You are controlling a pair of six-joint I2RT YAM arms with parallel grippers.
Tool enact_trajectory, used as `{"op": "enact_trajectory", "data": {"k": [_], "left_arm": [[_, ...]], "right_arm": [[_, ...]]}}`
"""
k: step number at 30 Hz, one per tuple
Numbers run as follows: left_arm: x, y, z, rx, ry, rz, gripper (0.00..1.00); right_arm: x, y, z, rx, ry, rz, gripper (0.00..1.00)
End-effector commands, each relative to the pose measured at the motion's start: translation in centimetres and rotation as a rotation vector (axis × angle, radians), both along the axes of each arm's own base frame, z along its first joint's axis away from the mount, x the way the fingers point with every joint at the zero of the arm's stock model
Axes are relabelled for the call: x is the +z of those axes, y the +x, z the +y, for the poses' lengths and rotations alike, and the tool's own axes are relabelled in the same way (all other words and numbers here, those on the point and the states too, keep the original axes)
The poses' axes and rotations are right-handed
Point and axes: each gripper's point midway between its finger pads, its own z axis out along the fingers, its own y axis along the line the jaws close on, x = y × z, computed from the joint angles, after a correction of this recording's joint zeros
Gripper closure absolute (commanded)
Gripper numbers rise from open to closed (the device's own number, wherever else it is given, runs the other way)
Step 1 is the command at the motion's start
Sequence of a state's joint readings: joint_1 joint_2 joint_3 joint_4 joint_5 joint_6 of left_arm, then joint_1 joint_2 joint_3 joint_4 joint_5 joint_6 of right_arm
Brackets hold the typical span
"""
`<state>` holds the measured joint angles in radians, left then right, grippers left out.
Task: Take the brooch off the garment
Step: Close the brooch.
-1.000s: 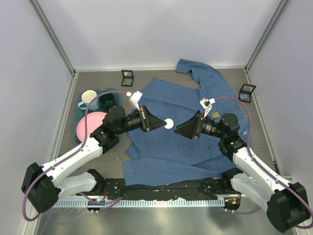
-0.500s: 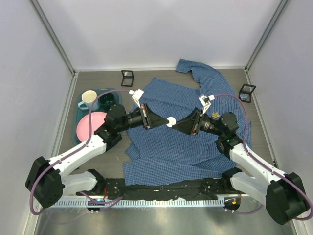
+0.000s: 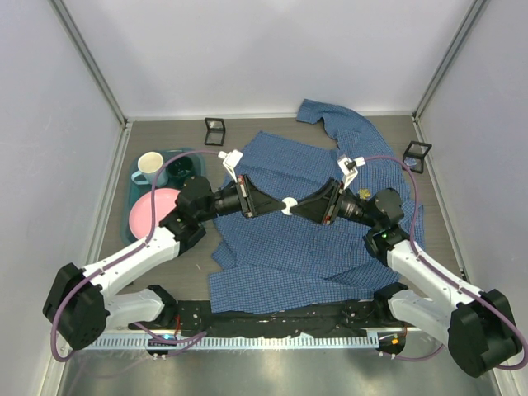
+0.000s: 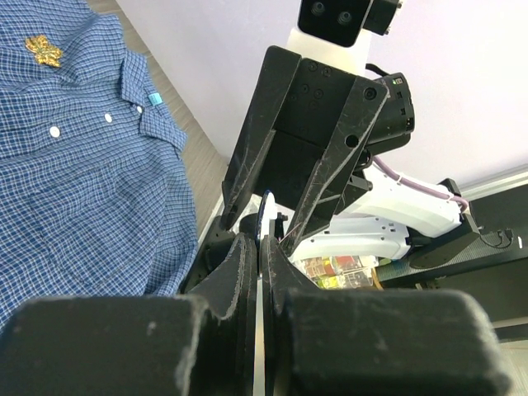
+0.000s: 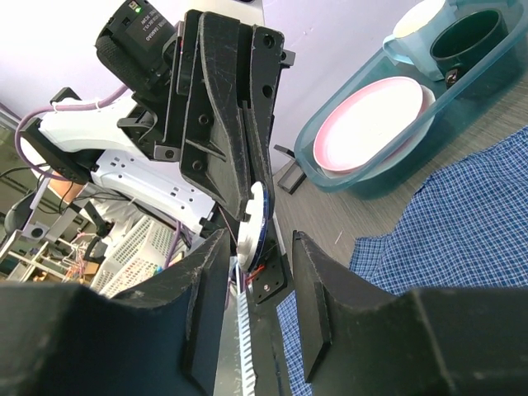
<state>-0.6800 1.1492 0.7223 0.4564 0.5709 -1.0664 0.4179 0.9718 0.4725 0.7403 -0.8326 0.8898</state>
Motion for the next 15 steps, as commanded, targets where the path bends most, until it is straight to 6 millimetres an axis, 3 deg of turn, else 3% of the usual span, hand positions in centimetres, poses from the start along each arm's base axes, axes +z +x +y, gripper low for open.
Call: {"op": "enact_trajectory", "data": {"k": [1, 15], "left_arm": [[1.2, -0.5, 0.0, -0.026, -0.040, -0.047, 1.00], [1.2, -0.3, 0.8, 0.015, 0.020, -0.074, 1.00]], "right_arm": [[2.9, 0.0, 0.2, 0.004, 0.043, -0.087, 0.60], [1.3, 1.3, 0.9, -0.058, -0.005, -0.021, 0.73]]}}
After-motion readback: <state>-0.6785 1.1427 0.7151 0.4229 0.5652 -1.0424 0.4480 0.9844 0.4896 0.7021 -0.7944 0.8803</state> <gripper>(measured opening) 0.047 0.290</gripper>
